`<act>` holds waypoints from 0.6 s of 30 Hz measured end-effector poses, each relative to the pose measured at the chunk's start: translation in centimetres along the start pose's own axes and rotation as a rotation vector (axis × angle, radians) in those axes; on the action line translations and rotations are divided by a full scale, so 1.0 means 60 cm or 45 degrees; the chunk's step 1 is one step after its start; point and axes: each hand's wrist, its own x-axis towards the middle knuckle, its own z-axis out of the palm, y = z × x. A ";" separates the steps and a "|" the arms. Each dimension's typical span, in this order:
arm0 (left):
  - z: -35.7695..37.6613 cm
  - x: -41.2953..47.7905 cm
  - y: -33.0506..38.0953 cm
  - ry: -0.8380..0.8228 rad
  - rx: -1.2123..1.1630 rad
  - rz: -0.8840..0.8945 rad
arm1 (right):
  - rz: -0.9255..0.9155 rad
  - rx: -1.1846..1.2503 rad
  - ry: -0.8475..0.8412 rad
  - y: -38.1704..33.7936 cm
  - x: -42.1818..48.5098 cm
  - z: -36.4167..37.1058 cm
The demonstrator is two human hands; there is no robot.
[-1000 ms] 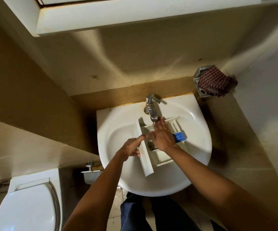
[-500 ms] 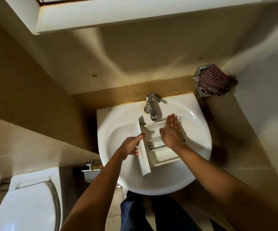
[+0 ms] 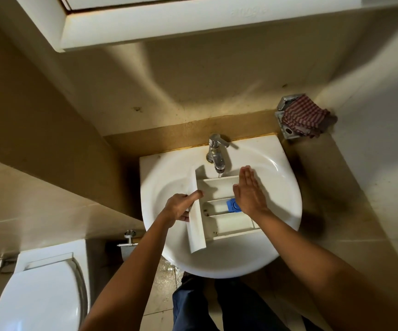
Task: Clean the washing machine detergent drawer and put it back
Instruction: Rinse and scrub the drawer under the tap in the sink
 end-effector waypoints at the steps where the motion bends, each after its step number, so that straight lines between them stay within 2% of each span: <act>1: -0.001 -0.003 -0.001 0.009 -0.001 0.009 | 0.056 0.009 0.009 0.002 0.000 -0.001; 5: 0.001 -0.013 0.000 0.057 -0.025 0.046 | 0.118 0.104 0.007 -0.040 0.002 0.001; 7: 0.002 -0.018 0.004 0.094 -0.037 0.053 | 0.063 0.181 -0.017 -0.070 -0.001 0.006; 11: 0.000 -0.023 0.009 0.168 0.014 0.056 | -0.231 0.284 -0.112 -0.109 -0.015 0.016; 14: -0.007 -0.024 0.006 0.205 0.093 0.059 | -0.442 0.295 -0.134 -0.092 -0.025 0.019; 16: -0.014 -0.024 0.001 0.221 0.127 0.054 | -0.339 0.260 -0.110 -0.067 -0.026 0.025; 18: -0.019 -0.025 -0.003 0.237 0.146 0.060 | -0.020 0.350 -0.146 -0.046 -0.028 0.024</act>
